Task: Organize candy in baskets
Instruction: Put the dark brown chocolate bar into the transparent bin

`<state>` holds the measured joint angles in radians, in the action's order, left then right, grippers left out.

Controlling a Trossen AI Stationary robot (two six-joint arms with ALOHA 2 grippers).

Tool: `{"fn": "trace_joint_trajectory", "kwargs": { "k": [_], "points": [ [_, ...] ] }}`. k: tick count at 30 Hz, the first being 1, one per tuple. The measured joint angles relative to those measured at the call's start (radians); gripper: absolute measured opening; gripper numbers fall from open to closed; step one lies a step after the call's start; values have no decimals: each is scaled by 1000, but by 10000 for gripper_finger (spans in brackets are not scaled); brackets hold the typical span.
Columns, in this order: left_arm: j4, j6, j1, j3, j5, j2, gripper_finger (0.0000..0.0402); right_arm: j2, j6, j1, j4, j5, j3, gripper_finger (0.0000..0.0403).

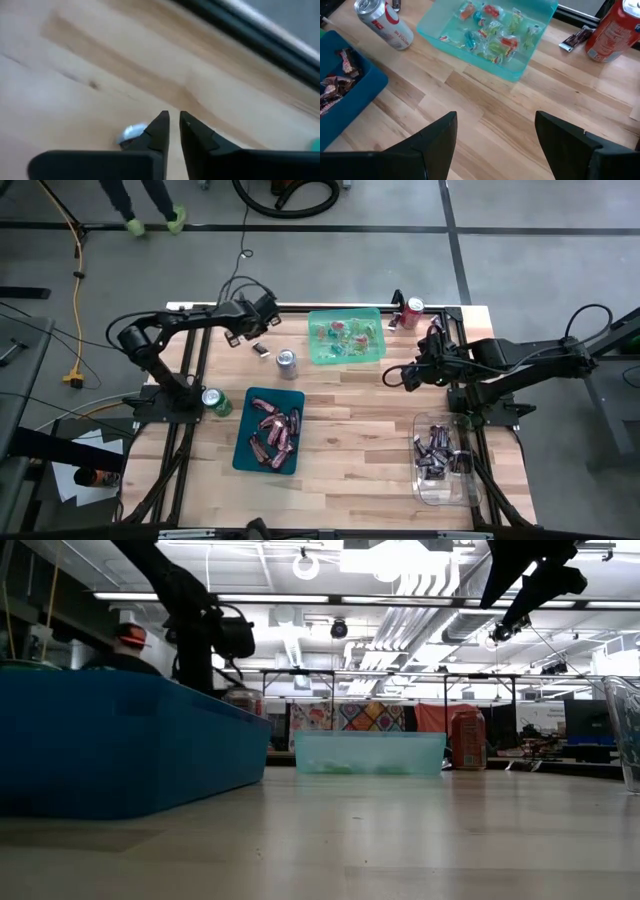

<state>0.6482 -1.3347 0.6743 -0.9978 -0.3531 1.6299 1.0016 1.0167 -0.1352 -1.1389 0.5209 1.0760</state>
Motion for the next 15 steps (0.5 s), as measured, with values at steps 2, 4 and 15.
{"fn": "trace_joint_trajectory", "kwargs": {
  "k": [2,4,15],
  "points": [
    [-36,-46,-14,40,19,0,43,0,10,0,0,0,0,262],
    [-64,-100,-25,71,27,0,56,0,19,0,0,0,0,262],
    [-11,-174,-72,86,39,0,133,0,22,0,0,0,0,262]
  ]
}}
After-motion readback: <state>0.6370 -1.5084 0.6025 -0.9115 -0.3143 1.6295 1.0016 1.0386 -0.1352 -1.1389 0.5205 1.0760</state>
